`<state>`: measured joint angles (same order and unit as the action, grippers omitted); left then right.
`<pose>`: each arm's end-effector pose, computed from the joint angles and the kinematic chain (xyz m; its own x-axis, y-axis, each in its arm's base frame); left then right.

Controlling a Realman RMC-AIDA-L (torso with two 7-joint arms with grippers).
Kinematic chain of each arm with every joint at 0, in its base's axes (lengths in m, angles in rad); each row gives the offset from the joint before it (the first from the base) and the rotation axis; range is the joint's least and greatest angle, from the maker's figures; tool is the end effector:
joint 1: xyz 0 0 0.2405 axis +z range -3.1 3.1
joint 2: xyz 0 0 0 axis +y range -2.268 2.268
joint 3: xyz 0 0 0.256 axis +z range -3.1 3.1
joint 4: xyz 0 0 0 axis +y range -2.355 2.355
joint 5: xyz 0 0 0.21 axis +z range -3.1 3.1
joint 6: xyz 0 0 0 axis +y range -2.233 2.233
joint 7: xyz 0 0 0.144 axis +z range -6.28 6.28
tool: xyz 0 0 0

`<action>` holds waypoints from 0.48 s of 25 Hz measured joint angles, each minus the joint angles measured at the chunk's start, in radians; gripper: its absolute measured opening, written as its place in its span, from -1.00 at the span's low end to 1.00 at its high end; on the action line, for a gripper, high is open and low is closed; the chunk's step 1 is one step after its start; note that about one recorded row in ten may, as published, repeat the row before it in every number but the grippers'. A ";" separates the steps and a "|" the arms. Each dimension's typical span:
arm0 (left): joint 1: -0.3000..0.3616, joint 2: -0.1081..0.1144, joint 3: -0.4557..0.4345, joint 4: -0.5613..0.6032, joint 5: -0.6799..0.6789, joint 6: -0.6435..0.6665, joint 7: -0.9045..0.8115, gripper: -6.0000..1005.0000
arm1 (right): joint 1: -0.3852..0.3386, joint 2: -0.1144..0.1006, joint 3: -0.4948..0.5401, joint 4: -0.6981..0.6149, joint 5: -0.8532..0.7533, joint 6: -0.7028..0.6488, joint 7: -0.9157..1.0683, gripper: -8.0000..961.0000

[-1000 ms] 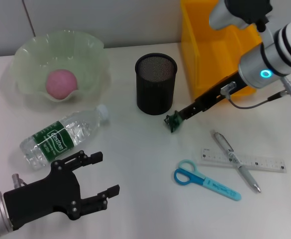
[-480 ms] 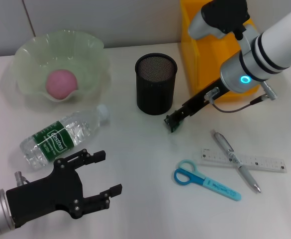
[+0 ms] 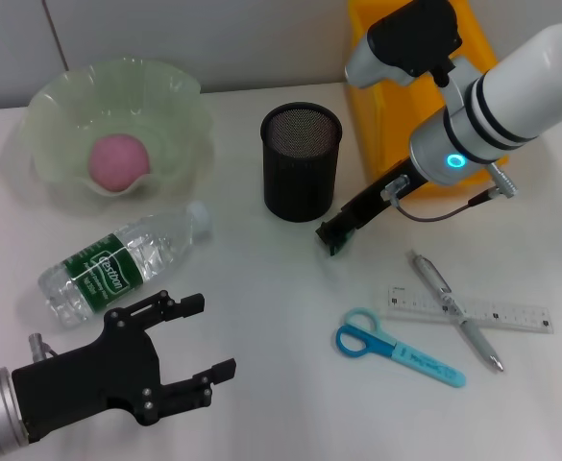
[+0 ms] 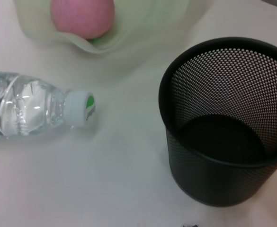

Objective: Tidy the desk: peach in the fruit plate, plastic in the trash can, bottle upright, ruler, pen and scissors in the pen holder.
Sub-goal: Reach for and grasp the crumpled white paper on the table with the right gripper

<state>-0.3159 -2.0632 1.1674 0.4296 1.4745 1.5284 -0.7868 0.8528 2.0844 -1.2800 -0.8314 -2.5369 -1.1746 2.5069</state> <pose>-0.2863 0.2520 -0.0513 0.8018 0.0603 0.5945 0.2451 -0.9406 -0.2350 0.1787 0.4160 -0.0453 0.7240 -0.6878 0.0536 -0.6019 -0.6677 -0.4379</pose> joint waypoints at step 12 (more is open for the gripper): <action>-0.001 0.000 0.001 0.000 0.002 0.004 0.000 0.60 | 0.023 0.000 -0.004 0.065 0.000 0.045 0.000 0.72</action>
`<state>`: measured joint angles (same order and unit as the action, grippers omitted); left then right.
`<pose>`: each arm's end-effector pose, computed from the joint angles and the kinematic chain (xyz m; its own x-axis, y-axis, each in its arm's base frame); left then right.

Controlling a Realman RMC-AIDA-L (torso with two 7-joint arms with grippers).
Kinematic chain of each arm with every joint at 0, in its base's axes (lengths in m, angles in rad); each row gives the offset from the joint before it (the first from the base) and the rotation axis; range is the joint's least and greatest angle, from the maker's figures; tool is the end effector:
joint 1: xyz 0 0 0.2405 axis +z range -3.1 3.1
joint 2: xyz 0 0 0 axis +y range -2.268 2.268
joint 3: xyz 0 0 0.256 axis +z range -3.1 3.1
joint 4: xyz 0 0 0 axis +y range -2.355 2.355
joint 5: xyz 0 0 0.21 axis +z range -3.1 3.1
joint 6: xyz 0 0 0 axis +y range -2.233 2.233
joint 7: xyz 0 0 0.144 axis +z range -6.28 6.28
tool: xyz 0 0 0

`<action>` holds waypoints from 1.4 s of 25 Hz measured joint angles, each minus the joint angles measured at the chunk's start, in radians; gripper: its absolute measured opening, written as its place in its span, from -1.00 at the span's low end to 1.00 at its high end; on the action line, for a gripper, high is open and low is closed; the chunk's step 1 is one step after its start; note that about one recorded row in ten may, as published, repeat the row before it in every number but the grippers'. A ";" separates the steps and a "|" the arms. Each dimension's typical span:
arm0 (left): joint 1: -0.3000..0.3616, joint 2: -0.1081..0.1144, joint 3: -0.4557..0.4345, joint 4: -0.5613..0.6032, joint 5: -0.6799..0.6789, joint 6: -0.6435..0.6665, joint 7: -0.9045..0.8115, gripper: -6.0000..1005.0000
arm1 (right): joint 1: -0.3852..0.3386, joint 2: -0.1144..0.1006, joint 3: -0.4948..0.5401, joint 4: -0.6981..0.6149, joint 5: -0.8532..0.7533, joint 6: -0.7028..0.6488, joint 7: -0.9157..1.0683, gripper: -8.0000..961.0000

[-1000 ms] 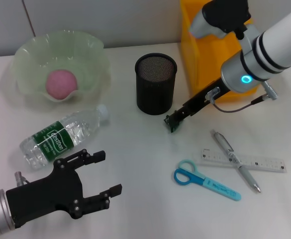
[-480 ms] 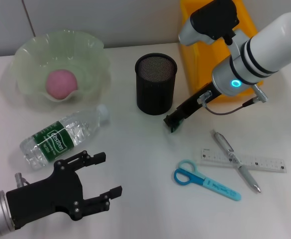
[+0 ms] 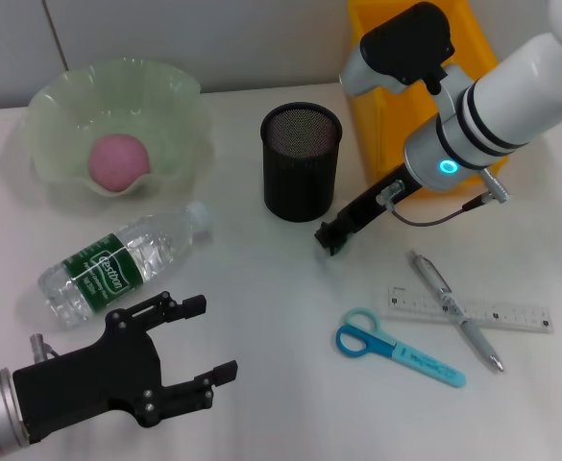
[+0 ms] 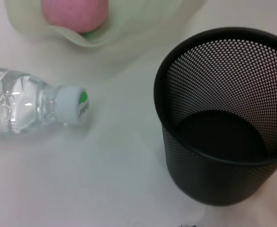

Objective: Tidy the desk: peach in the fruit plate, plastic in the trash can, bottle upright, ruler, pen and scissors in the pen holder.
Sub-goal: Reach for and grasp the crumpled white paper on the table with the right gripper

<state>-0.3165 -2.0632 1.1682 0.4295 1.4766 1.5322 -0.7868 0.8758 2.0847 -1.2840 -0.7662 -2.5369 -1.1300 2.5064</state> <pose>-0.2858 0.2515 -0.0514 0.8014 0.0596 0.5952 0.2418 -0.9424 -0.2313 0.1829 0.4184 -0.0525 0.7154 -0.6964 0.0568 -0.6060 -0.6589 -0.4457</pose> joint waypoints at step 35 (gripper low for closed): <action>-0.001 0.000 0.002 0.000 0.002 0.006 0.000 0.60 | 0.032 0.002 -0.029 0.083 0.004 0.062 -0.006 0.14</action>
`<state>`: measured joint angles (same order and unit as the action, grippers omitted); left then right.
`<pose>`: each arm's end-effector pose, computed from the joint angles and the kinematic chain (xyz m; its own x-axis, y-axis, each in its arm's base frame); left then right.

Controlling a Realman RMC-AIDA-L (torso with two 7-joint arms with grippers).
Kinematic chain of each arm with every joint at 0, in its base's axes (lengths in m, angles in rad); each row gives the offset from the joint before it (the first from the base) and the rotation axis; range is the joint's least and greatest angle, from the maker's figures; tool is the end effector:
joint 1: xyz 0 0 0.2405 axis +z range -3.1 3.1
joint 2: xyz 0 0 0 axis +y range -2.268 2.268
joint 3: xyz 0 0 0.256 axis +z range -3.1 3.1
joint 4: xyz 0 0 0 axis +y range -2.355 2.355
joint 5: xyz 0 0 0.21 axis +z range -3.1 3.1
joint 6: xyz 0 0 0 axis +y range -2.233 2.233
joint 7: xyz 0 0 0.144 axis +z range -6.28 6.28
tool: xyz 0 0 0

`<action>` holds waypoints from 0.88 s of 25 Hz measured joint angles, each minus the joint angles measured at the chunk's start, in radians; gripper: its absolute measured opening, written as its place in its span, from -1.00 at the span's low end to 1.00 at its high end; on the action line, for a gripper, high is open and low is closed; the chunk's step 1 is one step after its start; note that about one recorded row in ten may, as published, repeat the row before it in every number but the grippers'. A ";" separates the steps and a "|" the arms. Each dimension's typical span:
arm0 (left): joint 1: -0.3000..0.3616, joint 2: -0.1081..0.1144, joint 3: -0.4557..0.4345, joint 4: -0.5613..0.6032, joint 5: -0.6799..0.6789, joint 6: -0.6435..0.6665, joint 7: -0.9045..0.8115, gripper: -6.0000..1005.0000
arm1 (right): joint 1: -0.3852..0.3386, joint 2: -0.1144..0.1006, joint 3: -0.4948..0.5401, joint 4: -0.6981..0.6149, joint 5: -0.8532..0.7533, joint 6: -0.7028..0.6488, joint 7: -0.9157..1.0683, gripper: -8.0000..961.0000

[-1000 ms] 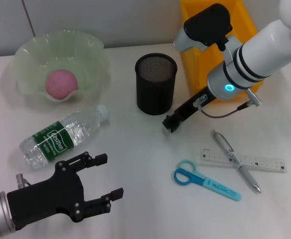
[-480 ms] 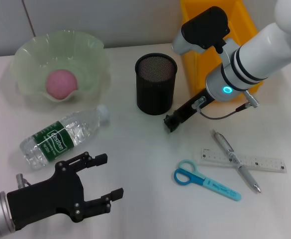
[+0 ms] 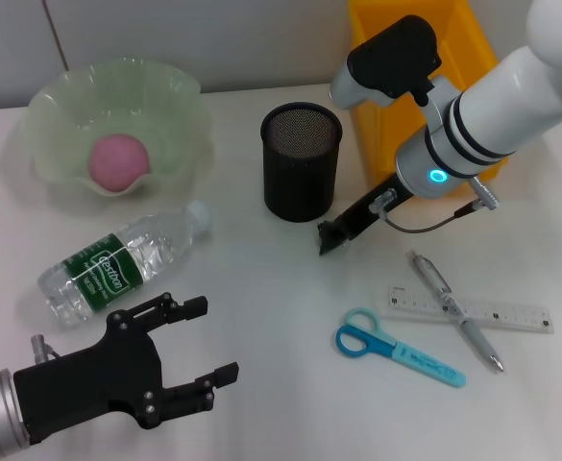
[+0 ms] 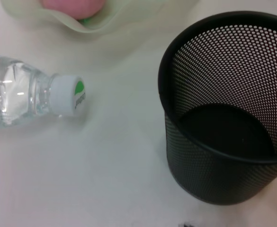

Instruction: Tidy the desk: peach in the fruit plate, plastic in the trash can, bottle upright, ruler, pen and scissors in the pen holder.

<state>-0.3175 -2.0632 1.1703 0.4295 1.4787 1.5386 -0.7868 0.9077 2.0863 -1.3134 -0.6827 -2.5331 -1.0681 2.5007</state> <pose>-0.2849 0.2508 -0.0516 0.8002 0.0580 0.5970 0.2364 -0.9452 -0.2251 0.1868 0.4197 -0.0642 0.7175 -0.6920 0.0795 -0.5905 -0.6648 -0.4576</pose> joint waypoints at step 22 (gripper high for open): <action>0.001 0.002 0.001 0.000 0.002 0.000 -0.001 0.60 | -0.228 -0.006 0.033 -0.551 0.018 -0.296 0.097 -0.07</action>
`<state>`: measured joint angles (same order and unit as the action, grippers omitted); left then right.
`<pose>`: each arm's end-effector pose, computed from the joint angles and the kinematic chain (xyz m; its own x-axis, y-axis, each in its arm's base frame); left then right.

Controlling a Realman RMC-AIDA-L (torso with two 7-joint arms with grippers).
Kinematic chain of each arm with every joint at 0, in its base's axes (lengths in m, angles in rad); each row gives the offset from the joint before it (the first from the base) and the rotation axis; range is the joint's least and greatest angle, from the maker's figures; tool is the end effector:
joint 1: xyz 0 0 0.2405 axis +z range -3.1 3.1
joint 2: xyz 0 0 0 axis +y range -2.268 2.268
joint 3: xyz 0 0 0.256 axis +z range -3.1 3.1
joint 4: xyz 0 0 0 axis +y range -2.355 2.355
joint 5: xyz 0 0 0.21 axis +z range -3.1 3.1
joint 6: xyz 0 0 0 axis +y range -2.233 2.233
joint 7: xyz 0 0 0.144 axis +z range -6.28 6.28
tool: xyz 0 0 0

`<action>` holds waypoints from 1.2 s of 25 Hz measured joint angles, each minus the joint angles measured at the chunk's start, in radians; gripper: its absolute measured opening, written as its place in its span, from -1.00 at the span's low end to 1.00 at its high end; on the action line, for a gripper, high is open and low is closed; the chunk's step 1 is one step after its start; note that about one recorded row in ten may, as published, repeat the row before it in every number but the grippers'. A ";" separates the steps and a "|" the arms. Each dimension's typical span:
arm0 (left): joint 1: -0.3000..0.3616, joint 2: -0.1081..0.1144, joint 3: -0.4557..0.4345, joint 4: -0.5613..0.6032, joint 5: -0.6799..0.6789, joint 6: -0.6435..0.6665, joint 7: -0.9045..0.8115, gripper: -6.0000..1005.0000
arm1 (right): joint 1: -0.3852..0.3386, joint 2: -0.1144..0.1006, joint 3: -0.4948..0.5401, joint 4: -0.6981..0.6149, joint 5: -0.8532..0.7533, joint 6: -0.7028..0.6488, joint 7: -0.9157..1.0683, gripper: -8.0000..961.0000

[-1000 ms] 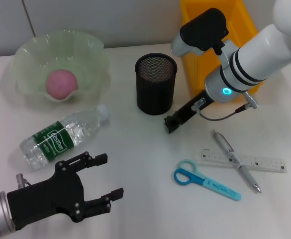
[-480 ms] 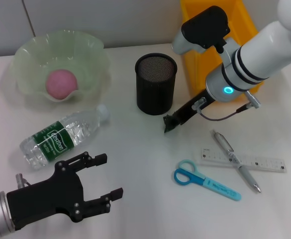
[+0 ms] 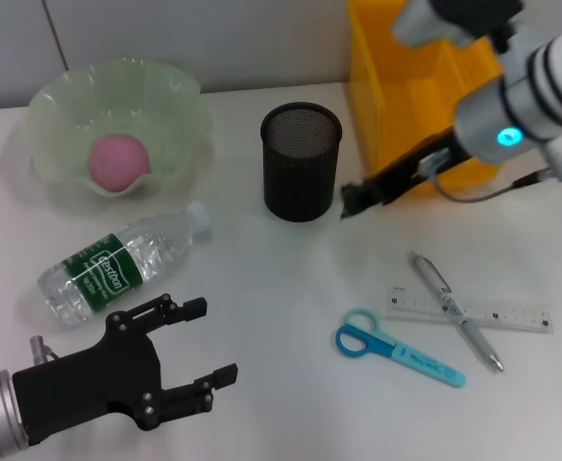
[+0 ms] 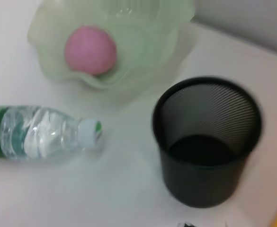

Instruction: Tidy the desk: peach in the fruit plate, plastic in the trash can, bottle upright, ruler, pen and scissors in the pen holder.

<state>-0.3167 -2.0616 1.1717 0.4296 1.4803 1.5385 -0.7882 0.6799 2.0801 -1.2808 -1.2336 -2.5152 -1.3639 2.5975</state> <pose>-0.2856 0.2504 -0.0514 0.8017 0.0600 0.5947 0.2366 -0.9456 -0.2234 0.1629 0.3941 0.0024 0.7326 -0.6795 -0.0395 -0.6220 -0.6448 -0.4442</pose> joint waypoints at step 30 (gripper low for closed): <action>0.001 0.001 0.005 0.000 0.000 0.009 -0.007 0.60 | 0.025 -0.005 0.241 -0.022 -0.226 0.253 -0.079 0.18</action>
<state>-0.3155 -2.0609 1.1767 0.4295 1.4801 1.5471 -0.7950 0.7045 2.0753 -1.0394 -1.2554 -2.7415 -1.1106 2.5190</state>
